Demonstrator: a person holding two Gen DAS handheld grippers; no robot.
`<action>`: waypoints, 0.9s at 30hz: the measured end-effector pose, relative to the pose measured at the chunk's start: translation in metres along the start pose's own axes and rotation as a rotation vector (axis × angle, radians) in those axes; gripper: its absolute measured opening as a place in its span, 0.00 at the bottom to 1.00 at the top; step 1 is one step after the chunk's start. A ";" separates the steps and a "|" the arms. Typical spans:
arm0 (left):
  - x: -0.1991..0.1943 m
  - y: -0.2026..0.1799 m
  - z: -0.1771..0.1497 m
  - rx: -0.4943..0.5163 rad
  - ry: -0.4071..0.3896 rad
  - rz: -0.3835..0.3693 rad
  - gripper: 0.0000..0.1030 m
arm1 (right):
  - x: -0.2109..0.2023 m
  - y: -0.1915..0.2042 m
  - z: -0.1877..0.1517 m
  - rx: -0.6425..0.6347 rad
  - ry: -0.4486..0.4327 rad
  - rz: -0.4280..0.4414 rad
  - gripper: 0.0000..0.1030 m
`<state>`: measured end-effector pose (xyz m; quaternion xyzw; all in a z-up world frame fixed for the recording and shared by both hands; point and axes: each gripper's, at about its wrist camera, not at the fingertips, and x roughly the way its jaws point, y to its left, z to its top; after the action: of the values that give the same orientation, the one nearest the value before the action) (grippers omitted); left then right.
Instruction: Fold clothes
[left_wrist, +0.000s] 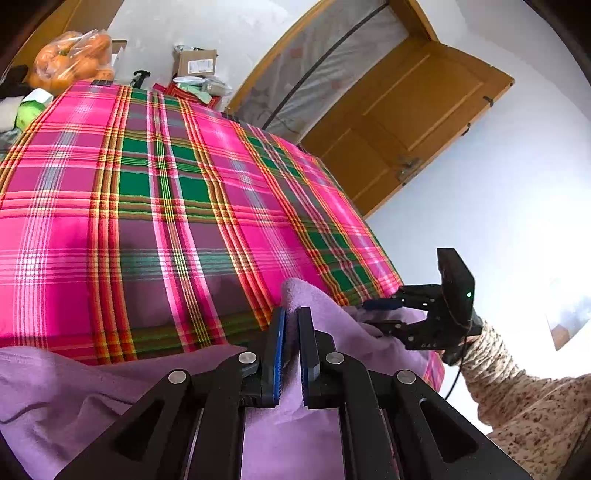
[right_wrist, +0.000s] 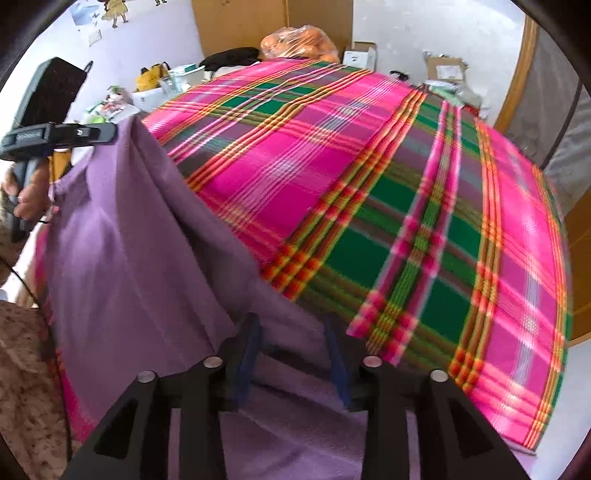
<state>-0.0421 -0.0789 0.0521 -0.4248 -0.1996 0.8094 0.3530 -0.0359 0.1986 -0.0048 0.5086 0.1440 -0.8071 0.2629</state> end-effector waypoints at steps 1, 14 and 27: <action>0.000 0.002 0.000 -0.007 -0.001 -0.001 0.07 | 0.002 0.001 -0.001 0.006 0.002 0.004 0.38; 0.037 0.011 0.011 -0.016 0.154 -0.020 0.27 | -0.001 -0.001 -0.003 0.054 -0.005 -0.006 0.41; 0.059 0.007 0.018 0.050 0.234 0.015 0.05 | 0.004 0.005 -0.003 0.061 0.001 -0.033 0.34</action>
<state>-0.0823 -0.0403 0.0259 -0.5090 -0.1337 0.7616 0.3781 -0.0321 0.1945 -0.0095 0.5143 0.1280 -0.8151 0.2340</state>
